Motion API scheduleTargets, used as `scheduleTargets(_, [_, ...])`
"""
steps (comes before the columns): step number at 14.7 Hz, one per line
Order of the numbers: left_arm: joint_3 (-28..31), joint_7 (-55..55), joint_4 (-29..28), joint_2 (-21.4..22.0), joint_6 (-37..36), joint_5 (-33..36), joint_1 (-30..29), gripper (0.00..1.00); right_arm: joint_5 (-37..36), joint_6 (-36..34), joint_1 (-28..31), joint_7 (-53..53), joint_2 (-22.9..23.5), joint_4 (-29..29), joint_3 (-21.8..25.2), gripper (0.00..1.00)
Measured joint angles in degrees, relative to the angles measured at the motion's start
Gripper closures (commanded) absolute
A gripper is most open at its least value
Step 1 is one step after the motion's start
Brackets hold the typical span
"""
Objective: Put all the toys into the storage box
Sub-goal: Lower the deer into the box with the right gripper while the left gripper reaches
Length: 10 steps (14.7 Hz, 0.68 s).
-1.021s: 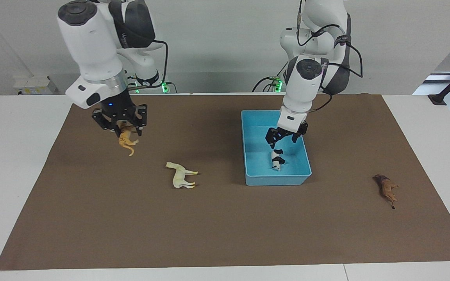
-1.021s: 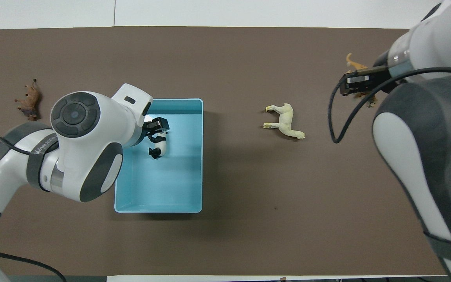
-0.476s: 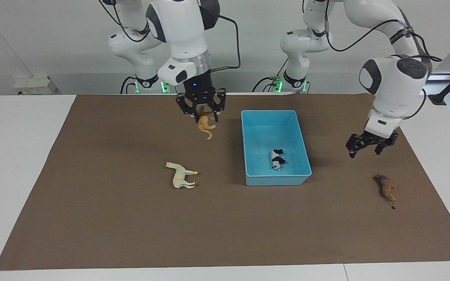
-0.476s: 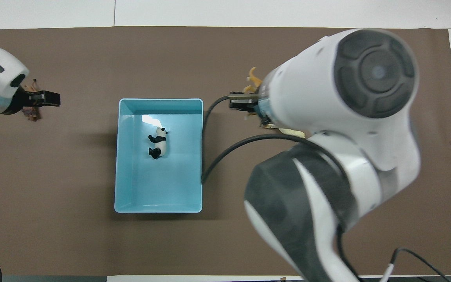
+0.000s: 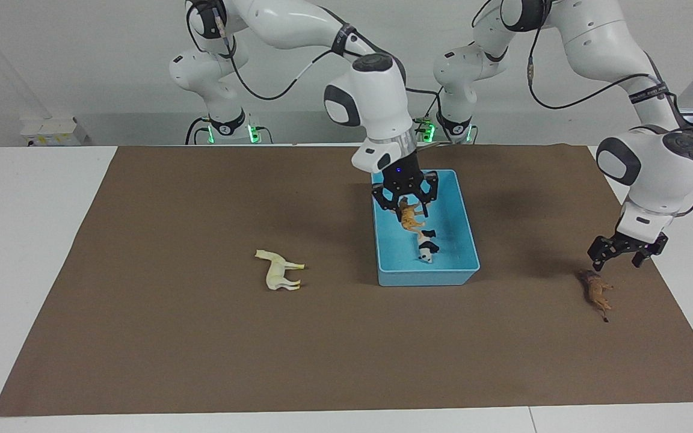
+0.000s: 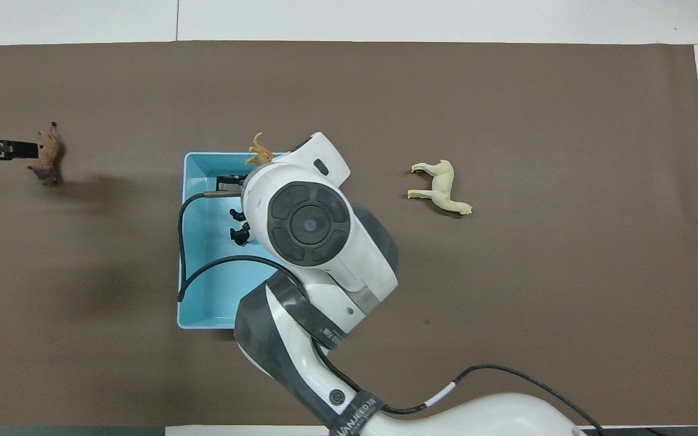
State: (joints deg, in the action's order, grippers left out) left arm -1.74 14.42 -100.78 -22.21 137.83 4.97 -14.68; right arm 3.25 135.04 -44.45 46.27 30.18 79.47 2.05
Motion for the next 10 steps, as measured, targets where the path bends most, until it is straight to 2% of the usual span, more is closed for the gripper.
scheduleTargets(1, [-0.2, 0.0, 1.3, -1.7, 0.1, 0.0, 0.0, 0.00, 0.0, 0.9, -0.6, 0.8, 2.9, -2.3, 0.0, 0.41])
scheduleTargets(2, [-0.3, 0.0, 2.2, -3.0, 0.3, 0.0, 0.0, 0.00, 0.0, 1.5, -1.2, 2.0, 5.3, -4.4, 0.0, 0.00])
scheduleTargets(5, [-0.3, 0.3, 2.5, -5.3, 2.2, 0.0, 0.0, 0.00, 0.0, -0.4, -2.6, 7.5, 7.6, -7.5, 0.0, 0.00])
scheduleTargets(10, [-0.1, 0.8, 0.4, -6.4, 3.4, -0.1, -0.4, 0.00, 0.0, -16.0, -1.9, 9.8, 6.0, -12.2, 2.8, 0.00])
